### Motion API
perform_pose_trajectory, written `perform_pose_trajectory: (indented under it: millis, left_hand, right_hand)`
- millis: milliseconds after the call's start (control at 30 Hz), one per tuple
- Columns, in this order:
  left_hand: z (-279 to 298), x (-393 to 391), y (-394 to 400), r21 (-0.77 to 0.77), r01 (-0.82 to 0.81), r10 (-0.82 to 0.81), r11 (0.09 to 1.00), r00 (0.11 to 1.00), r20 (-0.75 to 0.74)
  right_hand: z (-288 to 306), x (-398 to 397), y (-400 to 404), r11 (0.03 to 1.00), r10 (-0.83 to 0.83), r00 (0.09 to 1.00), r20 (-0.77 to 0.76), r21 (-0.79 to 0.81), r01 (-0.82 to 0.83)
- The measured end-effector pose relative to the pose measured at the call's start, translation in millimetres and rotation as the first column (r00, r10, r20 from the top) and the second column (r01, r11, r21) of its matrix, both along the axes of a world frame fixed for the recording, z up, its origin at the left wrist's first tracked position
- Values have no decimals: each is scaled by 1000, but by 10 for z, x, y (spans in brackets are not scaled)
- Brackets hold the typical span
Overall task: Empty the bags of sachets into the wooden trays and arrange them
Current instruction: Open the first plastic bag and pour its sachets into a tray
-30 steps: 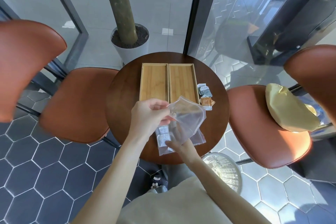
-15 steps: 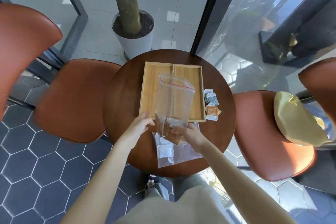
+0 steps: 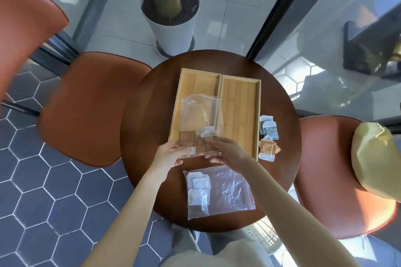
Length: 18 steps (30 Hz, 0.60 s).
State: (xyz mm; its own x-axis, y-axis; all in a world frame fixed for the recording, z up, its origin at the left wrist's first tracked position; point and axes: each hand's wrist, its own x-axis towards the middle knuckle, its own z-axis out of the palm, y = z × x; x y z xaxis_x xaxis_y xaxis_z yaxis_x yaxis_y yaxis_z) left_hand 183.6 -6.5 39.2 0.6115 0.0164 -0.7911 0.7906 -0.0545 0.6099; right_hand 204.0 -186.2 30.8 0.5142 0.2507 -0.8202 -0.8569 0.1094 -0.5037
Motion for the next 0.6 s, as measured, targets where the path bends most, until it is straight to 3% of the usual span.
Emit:
perform_pose_trajectory:
  millis: [300,600]
  left_hand:
    - [102,360,-56,-61,-235,237,970,971,33]
    - [350,442,-38,-99,-248,261,964,953,154]
  right_hand:
    - [65,352,62,978,-187,981,-41,87,190]
    - [273,393,13,941,-249,967,58,251,227]
